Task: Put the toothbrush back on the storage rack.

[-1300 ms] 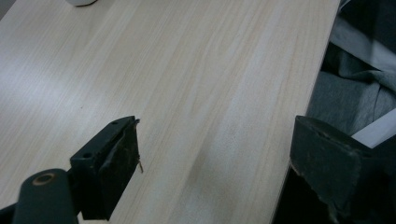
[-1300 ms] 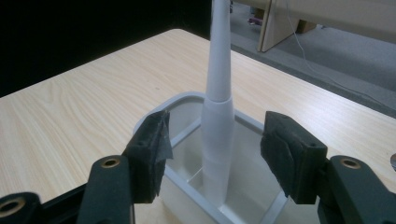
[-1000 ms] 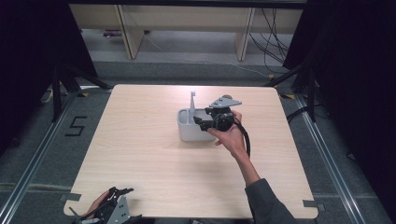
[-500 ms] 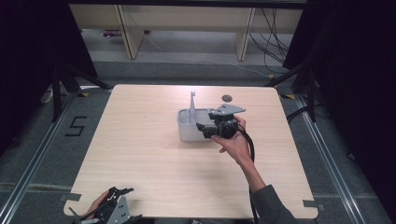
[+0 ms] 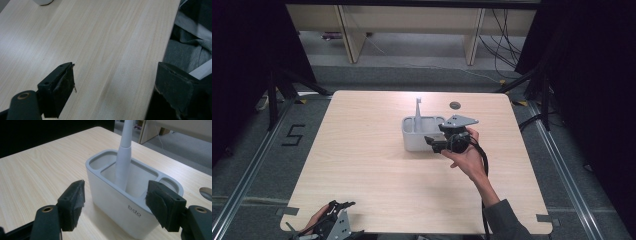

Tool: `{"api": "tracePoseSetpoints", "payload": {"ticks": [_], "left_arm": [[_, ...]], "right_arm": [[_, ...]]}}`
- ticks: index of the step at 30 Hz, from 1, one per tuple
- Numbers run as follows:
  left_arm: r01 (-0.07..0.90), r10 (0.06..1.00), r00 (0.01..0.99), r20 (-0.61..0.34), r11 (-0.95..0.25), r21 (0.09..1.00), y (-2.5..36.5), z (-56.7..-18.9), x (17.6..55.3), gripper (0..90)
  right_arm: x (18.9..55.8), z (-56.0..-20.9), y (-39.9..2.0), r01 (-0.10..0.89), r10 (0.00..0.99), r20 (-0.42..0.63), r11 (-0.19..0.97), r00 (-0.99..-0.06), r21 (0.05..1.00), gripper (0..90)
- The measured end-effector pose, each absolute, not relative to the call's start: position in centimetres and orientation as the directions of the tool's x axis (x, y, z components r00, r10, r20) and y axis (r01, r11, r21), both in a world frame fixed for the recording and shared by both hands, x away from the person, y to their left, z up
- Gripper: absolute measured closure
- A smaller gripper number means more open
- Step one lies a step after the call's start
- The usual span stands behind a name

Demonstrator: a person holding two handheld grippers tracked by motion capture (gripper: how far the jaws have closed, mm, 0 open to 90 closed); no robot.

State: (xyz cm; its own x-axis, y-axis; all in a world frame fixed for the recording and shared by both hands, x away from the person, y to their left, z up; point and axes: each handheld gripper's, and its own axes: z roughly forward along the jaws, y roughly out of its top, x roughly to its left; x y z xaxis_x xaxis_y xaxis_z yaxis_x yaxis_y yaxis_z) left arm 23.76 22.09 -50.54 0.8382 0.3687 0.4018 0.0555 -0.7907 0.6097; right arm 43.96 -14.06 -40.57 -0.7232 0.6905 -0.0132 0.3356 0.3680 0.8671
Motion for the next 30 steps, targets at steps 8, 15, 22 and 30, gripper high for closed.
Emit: {"api": "tracePoseSetpoints", "payload": {"ticks": [8,15,22,30], "left_arm": [[0.057,0.378,0.835,0.4,-0.782,0.62,22.0,-50.7,23.7,15.2],[0.057,0.375,0.83,0.412,-0.792,0.608,22.0,-50.7,23.8,15.2],[0.057,0.372,0.839,0.398,-0.787,0.614,22.1,-50.7,23.7,15.2],[0.058,0.369,0.838,0.401,-0.793,0.607,22.1,-50.6,23.7,15.2]], "right_arm": [[43.0,-40.8,-14.7,0.348,0.699,-0.016,0.375,-0.715,0.859,30.4],[42.1,-40.9,-15.5,0.354,0.697,-0.011,0.378,-0.717,0.856,28.4],[41.5,-41.2,-16.2,0.366,0.704,0.002,0.367,-0.711,0.855,26.9],[40.6,-41.5,-16.8,0.378,0.711,0.011,0.361,-0.703,0.853,26.0]]}}
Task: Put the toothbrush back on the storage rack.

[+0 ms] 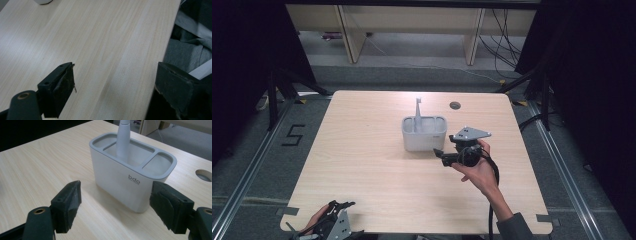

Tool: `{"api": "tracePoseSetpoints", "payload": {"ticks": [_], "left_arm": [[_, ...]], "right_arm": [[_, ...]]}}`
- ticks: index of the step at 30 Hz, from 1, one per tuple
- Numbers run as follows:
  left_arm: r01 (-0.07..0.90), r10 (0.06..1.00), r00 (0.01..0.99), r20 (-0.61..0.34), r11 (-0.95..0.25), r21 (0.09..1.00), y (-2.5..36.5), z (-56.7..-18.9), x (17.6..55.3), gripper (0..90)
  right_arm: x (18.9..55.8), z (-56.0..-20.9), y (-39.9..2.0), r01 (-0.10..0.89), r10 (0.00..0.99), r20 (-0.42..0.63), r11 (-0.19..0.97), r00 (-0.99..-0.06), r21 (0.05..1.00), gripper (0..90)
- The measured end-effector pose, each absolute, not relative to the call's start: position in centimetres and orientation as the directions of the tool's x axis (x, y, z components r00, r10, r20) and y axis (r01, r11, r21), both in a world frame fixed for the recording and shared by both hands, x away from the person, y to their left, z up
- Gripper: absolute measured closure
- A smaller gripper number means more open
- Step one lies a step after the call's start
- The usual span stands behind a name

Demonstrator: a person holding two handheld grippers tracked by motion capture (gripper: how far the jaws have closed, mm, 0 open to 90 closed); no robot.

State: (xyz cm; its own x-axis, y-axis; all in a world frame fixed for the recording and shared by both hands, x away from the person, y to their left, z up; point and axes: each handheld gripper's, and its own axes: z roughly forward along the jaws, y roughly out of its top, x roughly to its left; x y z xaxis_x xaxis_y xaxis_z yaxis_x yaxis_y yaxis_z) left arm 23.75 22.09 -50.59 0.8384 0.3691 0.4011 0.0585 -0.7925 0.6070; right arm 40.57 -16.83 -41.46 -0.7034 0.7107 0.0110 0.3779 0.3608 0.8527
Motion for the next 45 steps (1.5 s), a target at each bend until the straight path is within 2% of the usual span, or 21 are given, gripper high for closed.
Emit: {"api": "tracePoseSetpoints", "payload": {"ticks": [14,21,23,34,45], "left_arm": [[0.058,0.369,0.839,0.4,-0.791,0.609,22.1,-50.6,23.7,15.2],[0.057,0.371,0.836,0.404,-0.791,0.61,22.1,-50.7,23.8,15.2],[0.059,0.372,0.834,0.407,-0.794,0.605,22.1,-50.6,23.7,15.2],[0.053,0.376,0.828,0.416,-0.791,0.61,22.1,-50.7,23.7,15.2],[0.053,0.375,0.828,0.417,-0.792,0.608,22.1,-50.7,23.7,15.2]], "right_arm": [[39.4,-42.4,-17.3,0.364,0.701,0.006,0.364,-0.713,0.857,24.7],[38.4,-43.2,-17.9,0.388,0.705,0.036,0.346,-0.708,0.854,20.1],[38.2,-43.5,-18.1,0.377,0.702,0.017,0.362,-0.712,0.853,20.0],[37.0,-45.0,-18.9,0.415,0.706,0.077,0.32,-0.704,0.851,19.9],[35.8,-46.1,-19.8,0.422,0.716,0.078,0.316,-0.694,0.85,20.0]]}}
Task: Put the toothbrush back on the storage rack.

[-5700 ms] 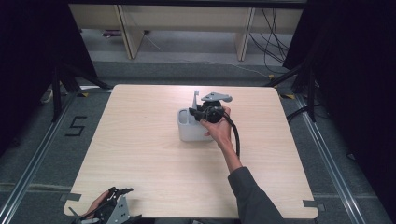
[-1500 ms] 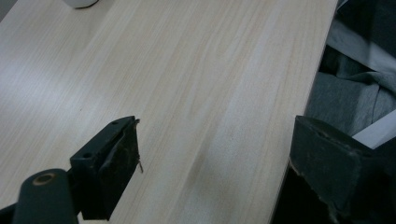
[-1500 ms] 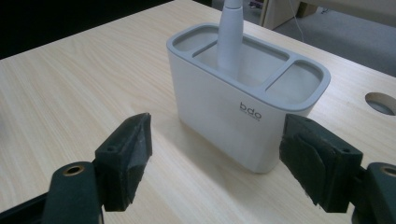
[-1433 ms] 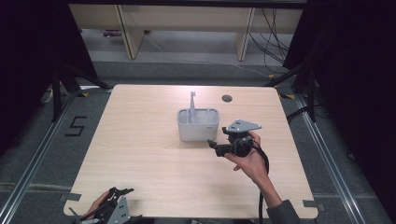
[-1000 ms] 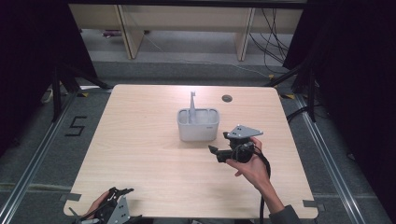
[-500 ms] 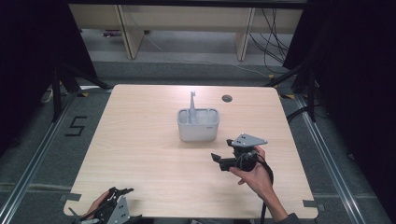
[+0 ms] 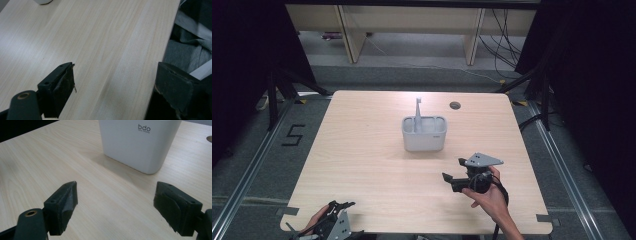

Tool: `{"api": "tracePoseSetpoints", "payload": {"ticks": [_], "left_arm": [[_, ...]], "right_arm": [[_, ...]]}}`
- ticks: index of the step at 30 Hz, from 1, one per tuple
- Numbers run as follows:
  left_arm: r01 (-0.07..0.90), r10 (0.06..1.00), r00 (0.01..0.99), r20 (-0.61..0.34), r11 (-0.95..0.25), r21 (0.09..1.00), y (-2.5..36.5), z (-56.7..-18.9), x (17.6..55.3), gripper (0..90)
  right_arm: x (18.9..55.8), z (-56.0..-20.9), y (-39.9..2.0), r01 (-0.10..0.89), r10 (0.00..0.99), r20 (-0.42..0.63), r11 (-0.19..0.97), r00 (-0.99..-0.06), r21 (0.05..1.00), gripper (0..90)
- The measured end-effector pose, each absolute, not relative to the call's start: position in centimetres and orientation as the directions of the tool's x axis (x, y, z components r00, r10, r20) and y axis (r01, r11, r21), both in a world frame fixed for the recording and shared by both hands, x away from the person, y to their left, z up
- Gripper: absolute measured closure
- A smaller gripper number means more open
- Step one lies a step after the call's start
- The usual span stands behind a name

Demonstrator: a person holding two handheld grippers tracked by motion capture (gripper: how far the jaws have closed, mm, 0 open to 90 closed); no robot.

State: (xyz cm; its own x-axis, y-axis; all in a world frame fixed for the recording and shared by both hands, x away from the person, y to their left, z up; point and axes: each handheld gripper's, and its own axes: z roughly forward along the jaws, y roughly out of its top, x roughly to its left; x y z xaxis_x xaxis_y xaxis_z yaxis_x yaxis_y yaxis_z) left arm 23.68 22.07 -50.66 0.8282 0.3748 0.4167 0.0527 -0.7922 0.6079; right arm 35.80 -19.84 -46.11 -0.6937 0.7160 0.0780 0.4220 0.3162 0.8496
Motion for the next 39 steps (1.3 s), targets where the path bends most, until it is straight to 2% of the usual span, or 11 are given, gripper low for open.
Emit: {"api": "tracePoseSetpoints", "payload": {"ticks": [6,13,19,20,25,26,28,31,32,35,39], "left_arm": [[0.058,0.371,0.836,0.405,-0.793,0.606,22.1,-50.7,23.8,15.2],[0.058,0.367,0.837,0.405,-0.796,0.602,22.1,-50.6,23.8,15.2],[0.058,0.381,0.823,0.42,-0.793,0.607,22.0,-50.8,23.7,15.2],[0.06,0.369,0.836,0.406,-0.797,0.601,22.1,-50.7,23.7,15.2],[0.061,0.37,0.837,0.404,-0.796,0.602,22.2,-50.7,23.7,15.2],[0.065,0.374,0.836,0.401,-0.794,0.604,22.1,-50.7,23.7,15.2],[0.063,0.371,0.838,0.4,-0.794,0.605,22.1,-50.8,23.7,15.2],[0.059,0.374,0.836,0.402,-0.788,0.612,22.1,-50.8,23.7,15.2],[0.064,0.374,0.837,0.399,-0.791,0.608,22.1,-50.7,23.7,15.2],[0.062,0.378,0.836,0.398,-0.785,0.616,22.1,-50.8,23.8,15.2],[0.064,0.373,0.838,0.399,-0.793,0.606,22.1,-50.8,23.7,15.2]], "right_arm": [[35.3,-46.5,-20.2,0.445,0.716,0.105,0.305,-0.69,0.842,20.0],[34.9,-46.9,-20.8,0.436,0.726,0.078,0.32,-0.684,0.841,20.0],[34.2,-47.5,-20.9,0.467,0.731,0.112,0.304,-0.674,0.83,19.9],[34.2,-47.5,-21.1,0.452,0.725,0.085,0.329,-0.684,0.829,19.9],[33.8,-47.7,-21.5,0.453,0.721,0.078,0.343,-0.688,0.823,19.4],[33.5,-47.8,-21.4,0.474,0.725,0.107,0.324,-0.681,0.819,19.4],[33.5,-47.8,-21.7,0.45,0.721,0.069,0.352,-0.69,0.821,19.2],[33.1,-47.9,-21.7,0.481,0.73,0.099,0.336,-0.677,0.81,19.0],[33.2,-48.0,-21.8,0.455,0.722,0.071,0.353,-0.688,0.818,18.9],[32.5,-48.1,-21.8,0.474,0.722,0.091,0.347,-0.686,0.809,17.6],[32.3,-48.2,-22.0,0.464,0.724,0.065,0.367,-0.686,0.806,17.1]]}}
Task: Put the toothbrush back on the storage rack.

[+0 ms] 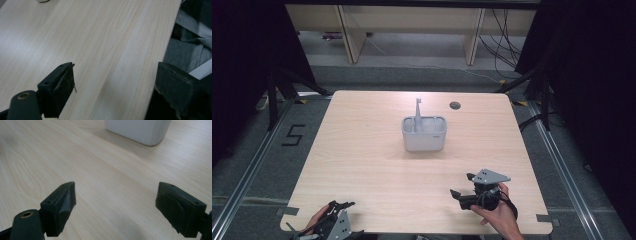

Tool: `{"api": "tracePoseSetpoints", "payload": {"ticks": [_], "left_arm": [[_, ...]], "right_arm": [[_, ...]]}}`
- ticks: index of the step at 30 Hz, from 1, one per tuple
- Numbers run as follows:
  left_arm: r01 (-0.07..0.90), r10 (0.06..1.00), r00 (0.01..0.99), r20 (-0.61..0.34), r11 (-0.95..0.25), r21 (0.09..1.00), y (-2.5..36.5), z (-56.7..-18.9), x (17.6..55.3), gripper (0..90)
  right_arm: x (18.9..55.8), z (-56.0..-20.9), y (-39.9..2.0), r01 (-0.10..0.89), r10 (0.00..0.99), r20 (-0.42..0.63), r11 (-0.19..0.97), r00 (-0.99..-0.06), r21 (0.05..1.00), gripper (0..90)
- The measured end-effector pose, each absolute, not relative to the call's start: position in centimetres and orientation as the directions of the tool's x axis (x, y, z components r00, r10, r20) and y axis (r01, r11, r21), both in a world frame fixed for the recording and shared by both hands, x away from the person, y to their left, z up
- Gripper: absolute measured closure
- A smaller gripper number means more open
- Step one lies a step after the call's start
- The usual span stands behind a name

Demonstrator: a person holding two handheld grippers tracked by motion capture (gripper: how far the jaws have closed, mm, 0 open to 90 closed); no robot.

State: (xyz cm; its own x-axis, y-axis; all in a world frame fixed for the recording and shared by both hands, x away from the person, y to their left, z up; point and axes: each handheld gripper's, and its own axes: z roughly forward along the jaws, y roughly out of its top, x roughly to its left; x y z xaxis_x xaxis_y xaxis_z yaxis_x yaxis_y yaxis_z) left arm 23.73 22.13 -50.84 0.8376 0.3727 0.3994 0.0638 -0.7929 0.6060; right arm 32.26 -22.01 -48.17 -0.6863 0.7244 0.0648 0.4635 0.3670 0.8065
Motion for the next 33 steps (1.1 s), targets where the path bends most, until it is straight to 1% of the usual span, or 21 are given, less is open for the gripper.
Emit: {"api": "tracePoseSetpoints", "payload": {"ticks": [1,2,3,5,6,7,10,11,16,17,18,20,21,23,25,27,28,30,32,33], "left_arm": [[0.064,0.373,0.839,0.396,-0.79,0.609,22.1,-50.9,23.7,15.2],[0.063,0.371,0.838,0.4,-0.794,0.605,22.1,-50.8,23.7,15.2],[0.064,0.373,0.837,0.399,-0.792,0.607,22.1,-50.8,23.7,15.2],[0.065,0.373,0.838,0.399,-0.794,0.605,22.1,-50.8,23.7,15.2],[0.065,0.373,0.838,0.399,-0.794,0.605,22.1,-50.8,23.7,15.2],[0.07,0.37,0.84,0.397,-0.799,0.597,22.1,-50.8,23.8,15.2],[0.07,0.368,0.843,0.392,-0.797,0.599,22.1,-50.8,23.7,15.2],[0.063,0.373,0.835,0.405,-0.795,0.603,22.0,-50.9,23.7,15.2],[0.065,0.374,0.837,0.401,-0.794,0.605,22.2,-50.8,23.7,15.2],[0.068,0.369,0.84,0.398,-0.799,0.597,22.2,-50.8,23.8,15.2],[0.068,0.368,0.841,0.397,-0.8,0.596,22.1,-50.8,23.8,15.2],[0.066,0.368,0.841,0.395,-0.796,0.602,22.1,-50.9,23.7,15.2],[0.06,0.377,0.826,0.418,-0.797,0.6,22.0,-50.9,23.7,15.2],[0.063,0.373,0.837,0.4,-0.793,0.606,22.1,-50.8,23.7,15.2],[0.064,0.371,0.838,0.401,-0.795,0.603,22.1,-50.8,23.7,15.2],[0.068,0.366,0.843,0.395,-0.8,0.596,22.1,-50.8,23.7,15.2],[0.067,0.366,0.842,0.395,-0.799,0.597,22.1,-50.9,23.7,15.2],[0.063,0.371,0.832,0.412,-0.802,0.594,22.1,-50.9,23.7,15.2],[0.06,0.374,0.83,0.413,-0.797,0.601,22.1,-50.9,23.7,15.2],[0.064,0.373,0.838,0.399,-0.792,0.607,22.1,-50.9,23.7,15.2]], "right_arm": [[32.3,-48.2,-22.0,0.458,0.721,0.06,0.371,-0.69,0.808,17.0],[31.9,-48.3,-21.9,0.479,0.73,0.083,0.355,-0.679,0.803,17.0],[32.0,-48.3,-22.0,0.464,0.718,0.067,0.373,-0.693,0.804,16.9],[31.8,-48.4,-22.1,0.452,0.721,0.05,0.378,-0.692,0.808,16.7],[31.6,-48.4,-22.1,0.466,0.726,0.063,0.37,-0.685,0.803,16.6],[31.7,-48.4,-22.2,0.452,0.716,0.047,0.387,-0.697,0.804,16.6],[31.4,-48.4,-22.2,0.453,0.717,0.046,0.387,-0.695,0.804,16.5],[31.3,-48.5,-22.1,0.467,0.711,0.064,0.389,-0.7,0.794,16.5],[30.8,-48.6,-22.1,0.46,0.701,0.046,0.416,-0.712,0.784,16.4],[30.6,-48.5,-22.1,0.479,0.711,0.057,0.41,-0.701,0.777,16.4],[30.7,-48.7,-22.2,0.46,0.699,0.041,0.424,-0.714,0.781,16.4],[30.5,-48.7,-22.2,0.462,0.702,0.031,0.434,-0.711,0.774,16.4],[30.4,-48.8,-22.3,0.466,0.701,0.025,0.446,-0.713,0.764,16.5],[30.3,-48.9,-22.4,0.467,0.699,0.021,0.455,-0.715,0.758,16.5],[30.0,-48.9,-22.5,0.475,0.709,0.011,0.461,-0.705,0.749,16.5],[29.9,-49.0,-22.5,0.472,0.7,0.014,0.467,-0.714,0.748,16.5],[29.9,-49.0,-22.7,0.462,0.701,-0.004,0.474,-0.714,0.75,16.5],[29.8,-49.0,-22.7,0.459,0.7,-0.008,0.476,-0.714,0.751,16.5],[29.7,-49.1,-22.9,0.468,0.695,0.004,0.48,-0.719,0.742,16.5],[29.3,-49.1,-22.9,0.481,0.71,0.0,0.477,-0.704,0.736,16.5]]}}
